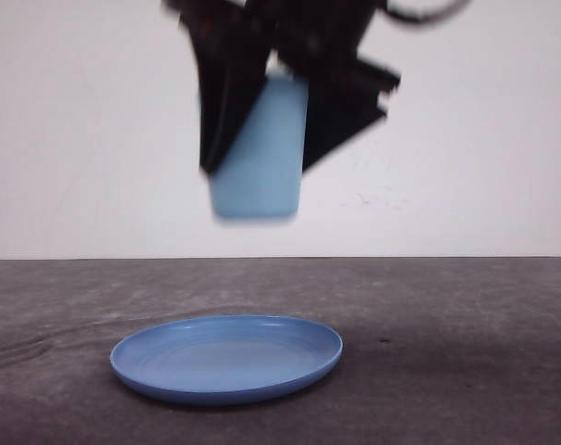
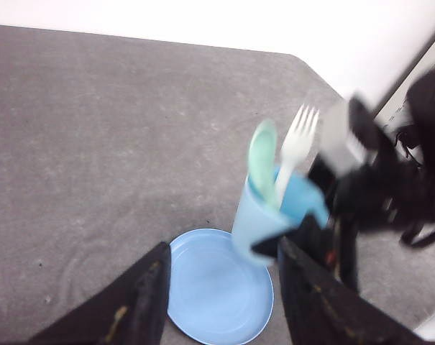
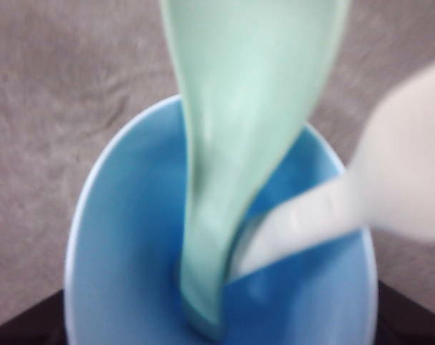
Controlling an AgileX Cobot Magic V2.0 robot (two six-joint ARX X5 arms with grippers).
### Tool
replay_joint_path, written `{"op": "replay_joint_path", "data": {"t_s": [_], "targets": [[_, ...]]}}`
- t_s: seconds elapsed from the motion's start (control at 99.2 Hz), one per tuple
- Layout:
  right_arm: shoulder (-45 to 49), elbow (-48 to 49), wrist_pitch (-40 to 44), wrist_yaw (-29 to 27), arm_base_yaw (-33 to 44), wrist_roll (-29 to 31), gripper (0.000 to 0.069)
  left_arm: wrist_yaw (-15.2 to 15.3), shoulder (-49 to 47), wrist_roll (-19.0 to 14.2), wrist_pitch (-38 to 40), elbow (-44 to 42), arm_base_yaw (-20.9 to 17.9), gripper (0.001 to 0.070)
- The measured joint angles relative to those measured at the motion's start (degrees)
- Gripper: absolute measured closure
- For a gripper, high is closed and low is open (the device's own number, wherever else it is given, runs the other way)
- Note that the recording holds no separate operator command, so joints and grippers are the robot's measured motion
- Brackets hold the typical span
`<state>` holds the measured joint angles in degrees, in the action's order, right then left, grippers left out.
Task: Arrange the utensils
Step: 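Move the cup over the blue plate, set it down, release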
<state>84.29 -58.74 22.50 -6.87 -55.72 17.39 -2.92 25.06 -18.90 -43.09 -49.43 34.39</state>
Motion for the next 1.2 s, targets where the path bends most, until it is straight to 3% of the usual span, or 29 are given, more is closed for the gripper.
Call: {"op": "replay_joint_path", "data": {"t_s": [0.182,0.414,0.615,0.746,0.827,1.039,1.2], "targets": [[2.69,9.16,-14.25,-2.29,-2.36,2.62,0.0293,0.00,-0.02,0.00,0.00,0.00,0.02,0.0429],[7.45,9.84,-19.04,-5.77,-4.72,3.63,0.0294,0.00,-0.02,0.00,-0.07,0.00,0.00,0.0429],[8.52,9.84,-19.34,-6.58,-4.96,3.67,0.0286,0.00,-0.02,0.00,-1.46,0.00,0.00,0.0429],[8.52,9.84,-19.39,-6.64,-4.90,3.93,0.0113,0.02,-0.02,0.00,-1.70,0.00,0.00,0.0429],[8.46,9.84,-18.91,-6.56,-4.94,4.04,0.0064,0.00,-0.02,0.00,-1.68,0.00,0.00,0.0429],[4.28,9.84,-14.53,-5.09,-5.03,4.26,0.0048,0.00,-0.02,0.00,-1.68,0.00,0.00,0.0429],[-2.73,9.18,-4.26,-4.72,-5.14,4.98,0.0048,0.00,-0.02,0.00,-1.70,0.00,0.00,0.0429]]}}
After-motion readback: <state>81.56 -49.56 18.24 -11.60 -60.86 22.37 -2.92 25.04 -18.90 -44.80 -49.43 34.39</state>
